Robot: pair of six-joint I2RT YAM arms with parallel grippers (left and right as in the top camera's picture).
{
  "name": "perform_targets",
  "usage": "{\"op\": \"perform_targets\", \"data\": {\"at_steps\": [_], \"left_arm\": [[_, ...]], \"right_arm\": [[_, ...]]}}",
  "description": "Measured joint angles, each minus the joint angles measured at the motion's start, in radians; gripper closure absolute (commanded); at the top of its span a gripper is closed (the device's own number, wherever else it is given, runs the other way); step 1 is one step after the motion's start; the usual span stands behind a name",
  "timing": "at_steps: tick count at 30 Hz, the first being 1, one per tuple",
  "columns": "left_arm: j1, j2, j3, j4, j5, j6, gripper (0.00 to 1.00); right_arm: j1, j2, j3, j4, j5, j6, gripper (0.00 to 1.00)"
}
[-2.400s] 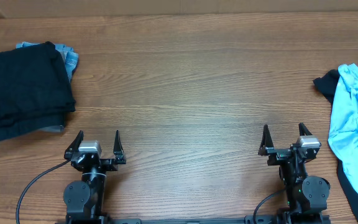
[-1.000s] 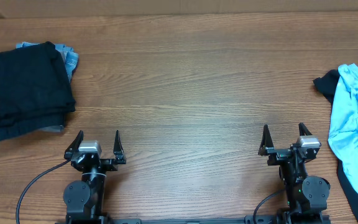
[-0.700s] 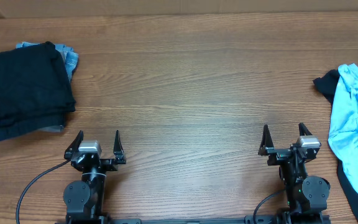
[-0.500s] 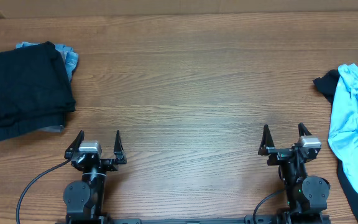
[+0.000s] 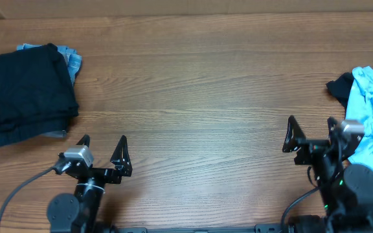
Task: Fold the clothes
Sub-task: 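Reach the right gripper to the crumpled light-blue T-shirt and grasp it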
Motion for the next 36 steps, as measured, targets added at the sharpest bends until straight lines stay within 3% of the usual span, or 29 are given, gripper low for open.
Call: {"op": "perform_targets", "data": {"at_steps": [4, 9, 11, 14, 17, 21, 24, 28, 36], "left_arm": [[0.000, 0.175, 0.220, -0.159, 0.003, 0.044, 0.00], [0.000, 0.457, 0.485, -0.423, 0.002, 0.089, 0.00], [0.000, 0.567, 0.555, -0.477, 0.002, 0.094, 0.00], [0.000, 0.671, 0.599, -0.501, 0.002, 0.095, 0.00], [0.000, 0.731, 0.607, -0.503, 0.002, 0.095, 0.00], [0.000, 0.737, 0.607, -0.502, 0.002, 0.095, 0.00], [0.000, 0.737, 0.607, -0.502, 0.002, 0.095, 0.00], [0.000, 0.737, 0.607, -0.502, 0.002, 0.095, 0.00], [0.000, 0.737, 0.608, -0.499, 0.002, 0.095, 0.00]], "right_arm": [[0.000, 0.269, 0.244, -0.109, 0.000, -0.001, 0.00], [-0.019, 0.662, 0.573, -0.412, 0.000, -0.008, 0.00], [-0.026, 0.819, 0.687, -0.443, 0.010, -0.029, 0.00], [-0.077, 0.935, 0.727, -0.358, 0.046, -0.043, 0.00], [-0.260, 1.043, 0.735, -0.230, 0.066, -0.049, 0.00], [-0.508, 1.191, 0.738, -0.088, 0.045, -0.059, 0.10], [-0.592, 1.308, 0.747, -0.011, 0.023, -0.062, 0.14], [-0.656, 1.474, 0.746, 0.014, 0.015, -0.061, 0.14], [-0.660, 1.602, 0.746, 0.097, -0.054, -0.061, 0.16]]}}
